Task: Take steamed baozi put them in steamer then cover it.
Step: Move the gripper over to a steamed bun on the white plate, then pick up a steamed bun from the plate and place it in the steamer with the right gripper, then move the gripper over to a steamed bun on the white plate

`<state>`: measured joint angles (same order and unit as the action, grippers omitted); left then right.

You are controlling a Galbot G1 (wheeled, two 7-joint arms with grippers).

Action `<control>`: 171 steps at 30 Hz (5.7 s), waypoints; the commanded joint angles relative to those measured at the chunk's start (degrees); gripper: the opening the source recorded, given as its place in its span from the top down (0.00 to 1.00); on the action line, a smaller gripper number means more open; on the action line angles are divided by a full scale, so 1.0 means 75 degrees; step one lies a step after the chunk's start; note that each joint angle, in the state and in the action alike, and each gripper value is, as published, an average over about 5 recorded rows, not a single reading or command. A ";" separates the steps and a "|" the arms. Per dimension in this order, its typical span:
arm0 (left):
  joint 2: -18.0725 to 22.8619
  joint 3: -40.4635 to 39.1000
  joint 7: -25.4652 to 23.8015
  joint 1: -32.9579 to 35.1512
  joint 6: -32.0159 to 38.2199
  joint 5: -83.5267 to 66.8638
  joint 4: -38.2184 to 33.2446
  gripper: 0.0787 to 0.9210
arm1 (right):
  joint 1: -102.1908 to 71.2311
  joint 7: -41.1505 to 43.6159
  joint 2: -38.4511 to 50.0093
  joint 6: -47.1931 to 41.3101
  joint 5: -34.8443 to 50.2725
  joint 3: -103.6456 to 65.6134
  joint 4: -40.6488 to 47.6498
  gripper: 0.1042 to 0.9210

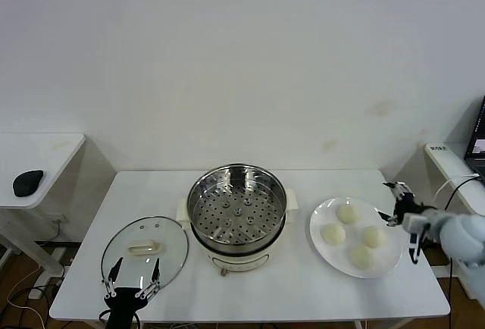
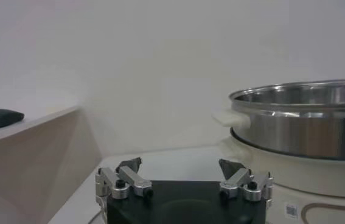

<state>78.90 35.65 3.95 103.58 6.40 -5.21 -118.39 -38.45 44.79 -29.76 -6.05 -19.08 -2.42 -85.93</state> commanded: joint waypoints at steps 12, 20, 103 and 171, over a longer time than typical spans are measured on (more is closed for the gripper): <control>-0.0127 0.0099 -0.0048 -0.0192 -0.0006 -0.0035 0.0164 0.12 | 0.3919 0.2013 -0.0469 -0.0261 0.0734 0.4319 0.2517 0.12; -0.0147 0.0105 -0.0049 -0.0225 0.0007 -0.0037 0.0201 0.12 | 0.4187 0.1926 -0.1111 -0.0273 0.0892 0.4524 0.3144 0.12; -0.0351 0.0462 -0.0118 -0.0261 0.0178 -0.0317 0.0246 0.12 | 1.0175 0.1185 -0.2431 -0.0602 0.4771 0.9565 0.0286 0.42; -0.0376 0.0848 -0.0190 -0.0310 0.0159 -0.0559 0.0179 0.12 | 1.0658 0.1864 -0.3081 -0.0874 0.4072 1.0450 0.0000 0.12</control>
<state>76.26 42.00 2.55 100.96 7.65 -9.45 -116.65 35.58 54.67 -67.03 7.47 1.40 75.85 -71.55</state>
